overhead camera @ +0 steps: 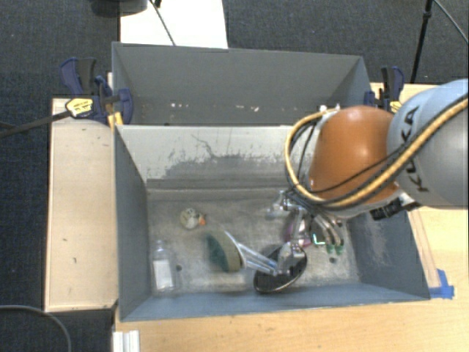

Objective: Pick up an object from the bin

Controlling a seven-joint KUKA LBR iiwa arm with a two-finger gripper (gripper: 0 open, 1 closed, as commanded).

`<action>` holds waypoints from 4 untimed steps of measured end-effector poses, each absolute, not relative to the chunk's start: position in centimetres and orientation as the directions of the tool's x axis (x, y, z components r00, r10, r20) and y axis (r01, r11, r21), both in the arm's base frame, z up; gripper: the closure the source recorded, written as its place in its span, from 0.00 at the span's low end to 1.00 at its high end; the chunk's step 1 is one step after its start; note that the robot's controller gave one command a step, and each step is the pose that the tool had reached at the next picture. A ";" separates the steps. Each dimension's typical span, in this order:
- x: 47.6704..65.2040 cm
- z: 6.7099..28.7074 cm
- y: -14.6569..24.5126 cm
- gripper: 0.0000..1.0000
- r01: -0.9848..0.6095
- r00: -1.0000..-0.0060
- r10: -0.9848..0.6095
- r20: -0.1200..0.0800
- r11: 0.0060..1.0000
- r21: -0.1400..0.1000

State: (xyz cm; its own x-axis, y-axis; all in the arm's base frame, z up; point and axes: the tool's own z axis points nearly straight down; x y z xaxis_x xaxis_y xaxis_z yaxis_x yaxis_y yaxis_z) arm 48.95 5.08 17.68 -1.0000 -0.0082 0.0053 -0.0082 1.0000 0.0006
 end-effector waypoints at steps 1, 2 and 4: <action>50.4 9.5 2.4 0.00 -0.002 -1.000 -0.002 -0.004 1.000 0.005; 51.4 8.9 -2.7 0.00 -0.049 -0.999 -0.049 -0.010 0.999 -0.002; 49.8 7.5 -10.8 1.00 -0.396 -0.918 -0.396 -0.014 0.918 -0.005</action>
Offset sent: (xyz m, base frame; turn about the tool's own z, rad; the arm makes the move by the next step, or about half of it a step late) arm 0.0121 -0.0352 -0.1068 0.0104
